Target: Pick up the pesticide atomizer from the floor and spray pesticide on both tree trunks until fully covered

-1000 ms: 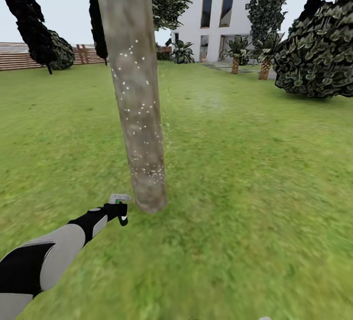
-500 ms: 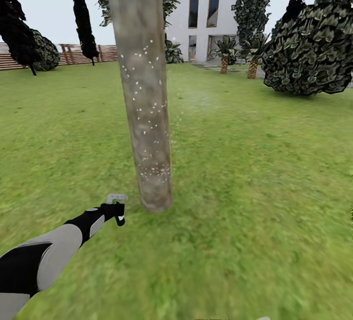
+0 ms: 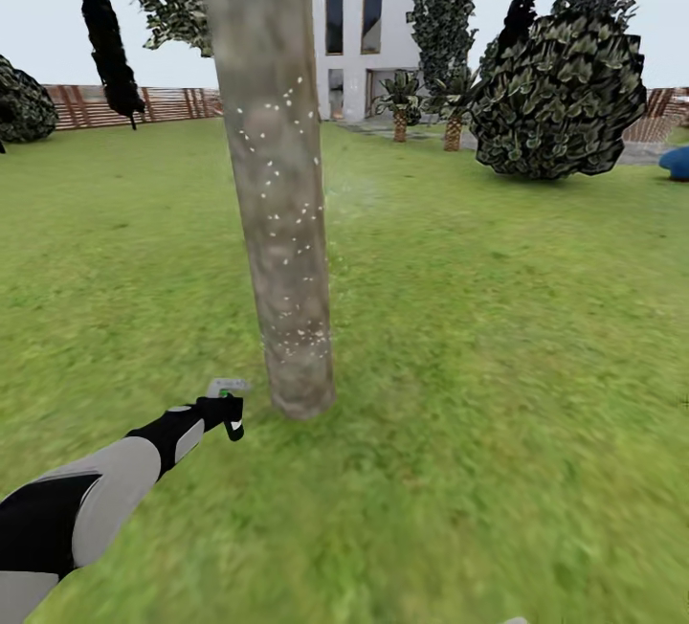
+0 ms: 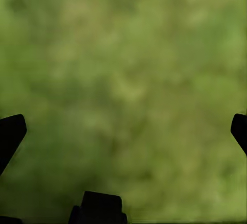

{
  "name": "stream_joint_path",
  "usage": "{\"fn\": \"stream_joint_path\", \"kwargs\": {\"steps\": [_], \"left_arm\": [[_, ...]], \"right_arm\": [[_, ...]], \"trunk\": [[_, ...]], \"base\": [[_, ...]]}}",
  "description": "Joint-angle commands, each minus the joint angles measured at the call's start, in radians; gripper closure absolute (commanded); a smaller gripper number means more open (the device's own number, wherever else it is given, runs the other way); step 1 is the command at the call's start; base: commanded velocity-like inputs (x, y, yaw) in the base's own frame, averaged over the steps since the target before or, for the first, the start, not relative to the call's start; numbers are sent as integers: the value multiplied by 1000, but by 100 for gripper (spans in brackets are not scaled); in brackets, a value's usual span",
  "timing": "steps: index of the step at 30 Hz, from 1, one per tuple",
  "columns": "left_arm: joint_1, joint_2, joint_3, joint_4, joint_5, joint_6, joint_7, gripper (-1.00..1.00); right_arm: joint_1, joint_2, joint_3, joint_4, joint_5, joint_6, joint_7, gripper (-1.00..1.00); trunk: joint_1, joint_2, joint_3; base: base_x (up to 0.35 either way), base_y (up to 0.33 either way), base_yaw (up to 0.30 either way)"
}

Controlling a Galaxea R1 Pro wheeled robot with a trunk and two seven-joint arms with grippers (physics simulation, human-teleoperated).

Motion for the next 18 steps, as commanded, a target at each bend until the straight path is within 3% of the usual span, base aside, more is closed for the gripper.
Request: {"fn": "stream_joint_path", "kwargs": {"steps": [1,7,13,18], "left_arm": [[0,0,9,-1,-10,0,-4,100],[0,0,9,-1,-10,0,-4,100],[0,0,9,-1,-10,0,-4,100],[0,0,9,-1,-10,0,-4,100]], "right_arm": [[-2,-1,-8,5,7,-7,1,-100],[-2,0,-9,4,7,-8,1,-100],[-2,0,-8,4,7,-8,1,-100],[-2,0,-8,4,7,-8,1,-100]], "trunk": [[0,0,-1],[0,0,-1],[0,0,-1],[0,0,-1]], "base": [[0,350,-280],[0,350,-280],[0,350,-65],[0,350,-247]]}}
